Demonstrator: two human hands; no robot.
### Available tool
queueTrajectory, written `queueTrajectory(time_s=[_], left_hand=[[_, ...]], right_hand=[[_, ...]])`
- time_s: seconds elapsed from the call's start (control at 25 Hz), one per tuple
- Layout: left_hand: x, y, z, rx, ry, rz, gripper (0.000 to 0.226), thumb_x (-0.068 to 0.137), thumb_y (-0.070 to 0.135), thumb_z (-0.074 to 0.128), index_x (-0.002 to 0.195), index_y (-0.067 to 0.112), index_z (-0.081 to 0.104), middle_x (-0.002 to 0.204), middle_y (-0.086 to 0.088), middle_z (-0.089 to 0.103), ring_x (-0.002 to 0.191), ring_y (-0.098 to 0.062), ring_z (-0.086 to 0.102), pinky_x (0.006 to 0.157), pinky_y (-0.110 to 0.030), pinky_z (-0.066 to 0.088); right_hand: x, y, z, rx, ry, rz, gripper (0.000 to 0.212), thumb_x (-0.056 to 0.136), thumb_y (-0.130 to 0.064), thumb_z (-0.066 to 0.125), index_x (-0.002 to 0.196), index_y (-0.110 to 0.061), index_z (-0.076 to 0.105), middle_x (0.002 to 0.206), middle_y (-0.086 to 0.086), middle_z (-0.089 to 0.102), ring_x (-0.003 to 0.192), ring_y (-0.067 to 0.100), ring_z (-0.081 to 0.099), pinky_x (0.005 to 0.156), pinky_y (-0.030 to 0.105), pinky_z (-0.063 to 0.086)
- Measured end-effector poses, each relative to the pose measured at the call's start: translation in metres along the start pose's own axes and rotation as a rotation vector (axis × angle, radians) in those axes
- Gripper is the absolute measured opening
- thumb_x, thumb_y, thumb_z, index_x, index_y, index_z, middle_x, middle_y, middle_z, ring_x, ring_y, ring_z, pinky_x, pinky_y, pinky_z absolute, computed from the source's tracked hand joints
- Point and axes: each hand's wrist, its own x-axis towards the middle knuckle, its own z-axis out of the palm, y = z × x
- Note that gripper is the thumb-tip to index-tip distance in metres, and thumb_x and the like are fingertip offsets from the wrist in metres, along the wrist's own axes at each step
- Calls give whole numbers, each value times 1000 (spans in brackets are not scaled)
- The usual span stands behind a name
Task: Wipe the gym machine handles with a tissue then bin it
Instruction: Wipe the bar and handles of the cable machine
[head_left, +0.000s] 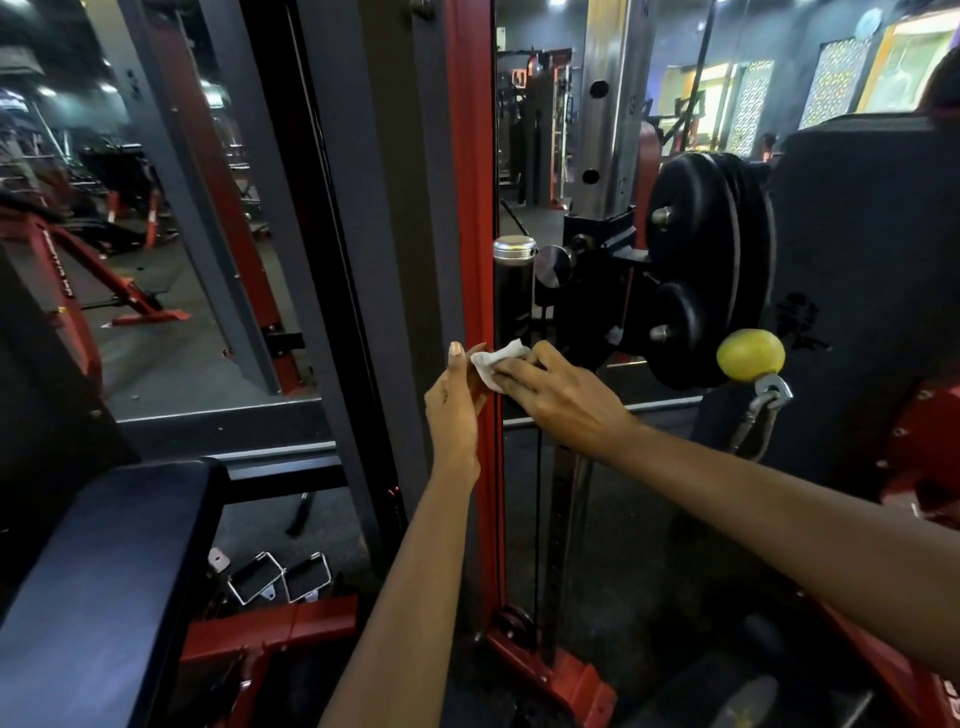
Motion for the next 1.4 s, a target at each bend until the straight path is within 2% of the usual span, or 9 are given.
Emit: queueTrajectory(time_s=[0.24,0.32,0.44,0.52,0.64,0.72,0.92,1.12,1.4], left_hand=[[-5,1,-2,117,9,76,27,86,47,53,95,28,70,101,0,71,104,-15,64,102,-43,44],[-4,3,-2,149,9,103,39,83,50,54,108,23,68,109,-1,69,108,-14,61,103,-41,43],[-1,12,2,242,-18,208,37,88,36,56,119,16,62,113,3,67,107,-4,60,100,-27,45],[2,19,10,290,-36,257,37,88,32,59,122,15,60,113,7,65,103,4,59,93,-13,46],[6,22,19,355,15,359,34,85,29,64,118,18,61,111,7,64,103,0,60,85,-10,47],[9,21,21,400,56,431,33,82,30,67,114,22,62,109,7,63,102,-3,60,87,-15,49],[13,18,19,424,87,467,36,78,33,69,112,21,64,105,10,61,101,-3,60,88,-19,50],[12,15,21,376,90,481,36,79,25,70,113,16,63,101,14,61,99,-4,62,89,-18,50],[10,18,18,416,58,487,37,78,30,68,114,23,60,103,14,63,100,-3,62,90,-23,51]], right_hand=[[-20,-2,16,77,-119,35,36,78,1,60,114,-2,61,108,7,63,87,21,50,65,27,55],[-23,0,6,238,83,279,30,77,-2,57,106,-5,66,108,6,67,93,17,49,77,23,51],[-12,4,-17,574,398,928,28,82,1,58,108,-6,67,107,0,66,101,8,57,93,13,43],[9,16,-15,908,407,1264,24,85,-8,61,108,-11,67,102,-7,65,98,4,60,86,13,48],[45,29,-6,1406,364,1512,19,85,-22,64,100,-14,72,93,3,71,89,14,66,83,28,52],[52,34,-5,1467,296,1476,20,88,-15,59,103,-7,69,93,7,70,88,16,65,83,28,51],[28,30,3,1293,120,1242,27,90,-3,51,114,-7,62,93,-2,64,76,-2,58,71,7,45],[-9,17,25,1006,-253,1063,24,90,-13,55,112,-13,65,98,7,70,91,17,65,86,36,52],[24,35,9,1223,25,1197,27,90,-3,50,113,-9,64,89,4,67,72,8,60,71,16,49]])
